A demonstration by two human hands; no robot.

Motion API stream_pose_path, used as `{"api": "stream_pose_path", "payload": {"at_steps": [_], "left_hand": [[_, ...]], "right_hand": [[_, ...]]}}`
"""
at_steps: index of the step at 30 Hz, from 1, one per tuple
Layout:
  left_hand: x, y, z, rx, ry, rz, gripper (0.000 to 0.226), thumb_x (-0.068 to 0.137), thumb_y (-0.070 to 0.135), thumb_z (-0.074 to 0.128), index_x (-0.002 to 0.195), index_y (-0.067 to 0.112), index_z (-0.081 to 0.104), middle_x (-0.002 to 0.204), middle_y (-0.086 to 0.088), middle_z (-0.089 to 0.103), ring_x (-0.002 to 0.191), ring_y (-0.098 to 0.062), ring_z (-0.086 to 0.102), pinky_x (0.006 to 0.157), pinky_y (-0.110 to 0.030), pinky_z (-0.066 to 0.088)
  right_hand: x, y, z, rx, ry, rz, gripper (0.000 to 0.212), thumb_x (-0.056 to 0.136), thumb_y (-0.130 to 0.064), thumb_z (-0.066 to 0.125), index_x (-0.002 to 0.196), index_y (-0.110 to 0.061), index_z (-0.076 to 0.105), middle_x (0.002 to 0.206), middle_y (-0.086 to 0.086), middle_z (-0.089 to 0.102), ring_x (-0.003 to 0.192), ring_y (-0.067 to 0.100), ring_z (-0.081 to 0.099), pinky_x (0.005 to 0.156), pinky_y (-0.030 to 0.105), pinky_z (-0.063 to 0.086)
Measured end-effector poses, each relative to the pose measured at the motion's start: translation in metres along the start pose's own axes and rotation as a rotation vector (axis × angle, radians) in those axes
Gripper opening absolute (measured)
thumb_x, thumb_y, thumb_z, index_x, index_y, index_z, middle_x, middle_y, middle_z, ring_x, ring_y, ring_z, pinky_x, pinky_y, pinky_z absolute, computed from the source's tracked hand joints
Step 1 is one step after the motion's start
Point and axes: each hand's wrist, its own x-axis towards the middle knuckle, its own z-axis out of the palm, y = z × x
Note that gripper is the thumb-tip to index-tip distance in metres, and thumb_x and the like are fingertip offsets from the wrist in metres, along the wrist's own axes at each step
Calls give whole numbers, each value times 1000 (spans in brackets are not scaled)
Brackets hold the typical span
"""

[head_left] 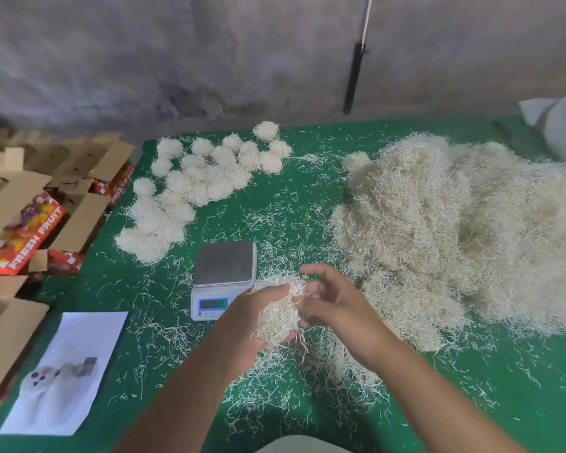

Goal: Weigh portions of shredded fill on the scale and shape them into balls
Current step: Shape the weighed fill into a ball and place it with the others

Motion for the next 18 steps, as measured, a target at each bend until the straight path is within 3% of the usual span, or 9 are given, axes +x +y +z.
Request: {"api": "stream_pose_path", "payload": {"at_steps": [4, 6, 8, 12, 14, 15, 16, 17, 18], "left_hand": [[-1, 6, 6, -72, -7, 3, 103, 86, -13, 70, 121, 77, 35, 118, 38, 39, 100, 12, 58, 74, -1, 45], [-7, 6, 7, -58, -50, 23, 99, 88, -14, 68, 126, 71, 34, 118, 41, 34, 102, 33, 45, 78, 6, 38], [-7, 10, 11, -88, -67, 18, 96, 89, -16, 63, 124, 70, 37, 123, 42, 33, 101, 42, 36, 78, 10, 32], [0, 2, 0, -174, -105, -44, 106, 93, -17, 60, 112, 85, 39, 128, 43, 31, 106, 28, 38, 73, 11, 32], [11, 0, -7, -240, -169, -126, 92, 92, -7, 69, 121, 78, 51, 130, 36, 47, 109, 17, 52, 78, 0, 47], [12, -3, -11, -188, -171, -70, 70, 88, 8, 81, 130, 60, 60, 130, 22, 62, 111, 3, 64, 82, -13, 55], [10, -6, -10, -87, -211, -9, 66, 77, 27, 93, 135, 39, 64, 130, 9, 69, 113, -11, 70, 85, -27, 60], [9, -6, -9, -76, -216, 0, 79, 65, 41, 99, 135, 31, 64, 134, 3, 69, 119, -19, 69, 91, -39, 61], [9, -5, -8, -67, -185, 4, 77, 60, 47, 100, 129, 38, 68, 139, 2, 65, 126, -21, 63, 98, -48, 58]], "right_hand": [[-8, -1, 5, -95, 7, 2, 66, 80, -53, 88, 136, -47, 52, 112, -20, 71, 98, 10, 77, 94, 36, 59], [-9, 2, 10, -168, 45, -4, 50, 81, -56, 85, 121, -44, 59, 105, -16, 74, 88, 8, 77, 90, 33, 58], [-8, 3, 13, -194, 105, -28, 24, 84, -52, 83, 96, -40, 66, 92, -5, 76, 76, 12, 73, 81, 30, 60], [-3, 1, 10, -212, 147, -67, 27, 93, -37, 80, 71, -33, 65, 73, -2, 72, 62, 16, 58, 72, 36, 59], [-1, -2, 8, -198, 153, -68, 25, 95, -33, 79, 72, -35, 67, 73, -1, 73, 64, 21, 60, 70, 43, 57], [0, -4, 7, -201, 157, -75, 23, 96, -30, 78, 75, -33, 68, 72, 0, 73, 64, 22, 60, 67, 44, 54], [2, -6, 7, -211, 154, -82, 20, 97, -27, 76, 79, -31, 69, 73, 1, 72, 63, 23, 60, 64, 44, 51], [4, -6, 8, -221, 147, -83, 18, 97, -25, 75, 81, -29, 68, 73, 2, 72, 64, 24, 60, 64, 45, 50], [6, -7, 9, -219, 137, -77, 17, 97, -24, 75, 83, -27, 68, 73, 2, 72, 65, 26, 60, 65, 46, 50]]}}
